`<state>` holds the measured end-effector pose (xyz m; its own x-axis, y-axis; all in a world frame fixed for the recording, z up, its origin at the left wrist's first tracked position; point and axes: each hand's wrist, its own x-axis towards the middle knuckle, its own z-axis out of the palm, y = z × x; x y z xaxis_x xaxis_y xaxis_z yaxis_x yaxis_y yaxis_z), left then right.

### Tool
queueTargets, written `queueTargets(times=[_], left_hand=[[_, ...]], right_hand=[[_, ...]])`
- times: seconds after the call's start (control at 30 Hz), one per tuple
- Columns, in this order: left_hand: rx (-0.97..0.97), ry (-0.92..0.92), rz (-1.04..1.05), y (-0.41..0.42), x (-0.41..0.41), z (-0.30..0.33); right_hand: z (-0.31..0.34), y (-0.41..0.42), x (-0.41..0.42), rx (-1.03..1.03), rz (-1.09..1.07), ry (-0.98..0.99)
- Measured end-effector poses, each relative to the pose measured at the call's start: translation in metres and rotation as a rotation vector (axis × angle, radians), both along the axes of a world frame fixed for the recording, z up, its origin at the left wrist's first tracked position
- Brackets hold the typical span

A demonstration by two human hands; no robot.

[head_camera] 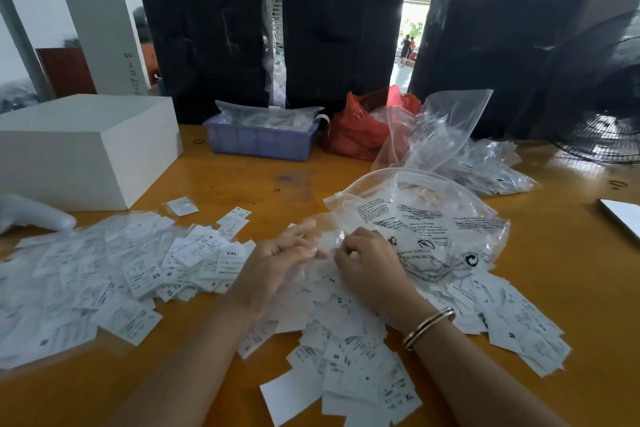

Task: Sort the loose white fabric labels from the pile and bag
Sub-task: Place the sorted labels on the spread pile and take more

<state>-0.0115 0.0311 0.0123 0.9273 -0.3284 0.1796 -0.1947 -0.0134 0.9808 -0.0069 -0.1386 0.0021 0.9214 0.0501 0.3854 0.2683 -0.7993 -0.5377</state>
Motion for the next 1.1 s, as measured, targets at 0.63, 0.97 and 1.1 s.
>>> queueTargets(times=[0.63, 0.97, 1.1], left_hand=[[0.199, -0.141, 0.354, -0.002, 0.004, -0.006], [0.170, -0.156, 0.455, 0.002, 0.007, -0.006], [0.149, -0.137, 0.485, 0.003, 0.008, -0.007]], right_hand=[[0.067, -0.118, 0.046, -0.810, -0.564, 0.417], [0.068, -0.029, -0.007, -0.311, 0.188, 0.157], [0.055, -0.017, -0.028, -0.562, 0.097, 0.335]])
